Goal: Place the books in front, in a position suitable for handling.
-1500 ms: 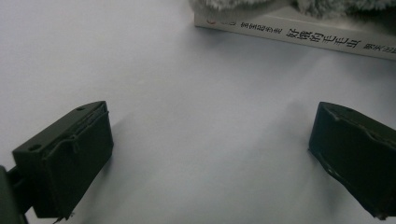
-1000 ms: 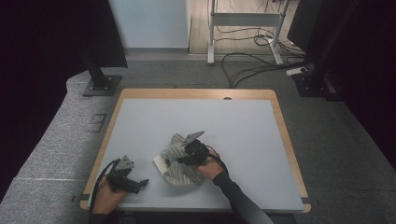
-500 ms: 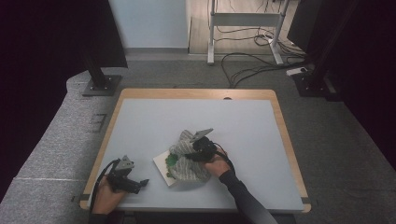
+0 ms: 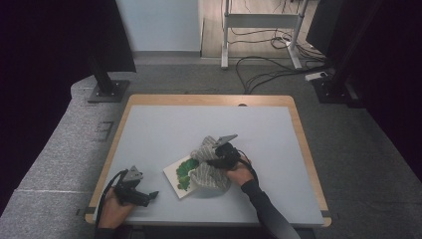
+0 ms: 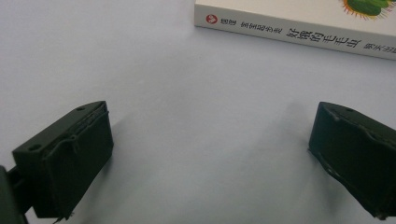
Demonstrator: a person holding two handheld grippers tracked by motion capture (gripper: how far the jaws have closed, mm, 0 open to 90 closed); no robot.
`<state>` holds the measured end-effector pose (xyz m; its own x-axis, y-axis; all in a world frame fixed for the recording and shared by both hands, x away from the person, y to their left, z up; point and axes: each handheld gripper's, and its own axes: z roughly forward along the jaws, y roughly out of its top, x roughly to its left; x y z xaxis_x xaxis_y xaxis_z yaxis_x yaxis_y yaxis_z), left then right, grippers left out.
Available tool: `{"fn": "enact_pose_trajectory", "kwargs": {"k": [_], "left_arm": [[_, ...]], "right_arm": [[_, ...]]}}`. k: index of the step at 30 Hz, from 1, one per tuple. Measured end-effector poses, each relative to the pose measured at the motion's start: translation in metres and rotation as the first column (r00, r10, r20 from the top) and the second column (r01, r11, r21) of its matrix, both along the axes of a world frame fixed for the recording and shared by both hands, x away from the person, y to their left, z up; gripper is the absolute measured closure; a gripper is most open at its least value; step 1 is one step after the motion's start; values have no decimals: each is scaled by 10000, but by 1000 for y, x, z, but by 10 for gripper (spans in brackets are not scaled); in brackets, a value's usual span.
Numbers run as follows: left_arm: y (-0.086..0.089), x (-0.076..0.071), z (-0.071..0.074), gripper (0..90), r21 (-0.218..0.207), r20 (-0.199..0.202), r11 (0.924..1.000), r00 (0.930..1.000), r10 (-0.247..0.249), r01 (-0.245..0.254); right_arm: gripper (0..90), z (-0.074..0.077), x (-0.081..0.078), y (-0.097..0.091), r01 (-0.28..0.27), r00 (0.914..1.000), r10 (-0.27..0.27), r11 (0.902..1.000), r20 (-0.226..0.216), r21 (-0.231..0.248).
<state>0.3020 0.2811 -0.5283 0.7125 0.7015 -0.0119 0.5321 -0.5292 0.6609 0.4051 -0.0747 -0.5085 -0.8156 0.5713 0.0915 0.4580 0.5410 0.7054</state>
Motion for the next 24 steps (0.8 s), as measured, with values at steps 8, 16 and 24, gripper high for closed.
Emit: {"fn": "enact_pose_trajectory", "kwargs": {"k": [8,16,24], "left_arm": [[0,0,0,0,-12,-7,10000,10000,-7,7],[0,0,0,0,-17,-1,10000,10000,-1,1],[0,0,0,0,-27,0,10000,10000,7,-7]], "right_arm": [[714,-1,5,-18,464,9989,-464,9989,-118,-31],[714,0,9,-16,549,9985,-550,9983,-44,-211],[714,0,21,-9,756,9971,-758,9965,-63,-350]]}}
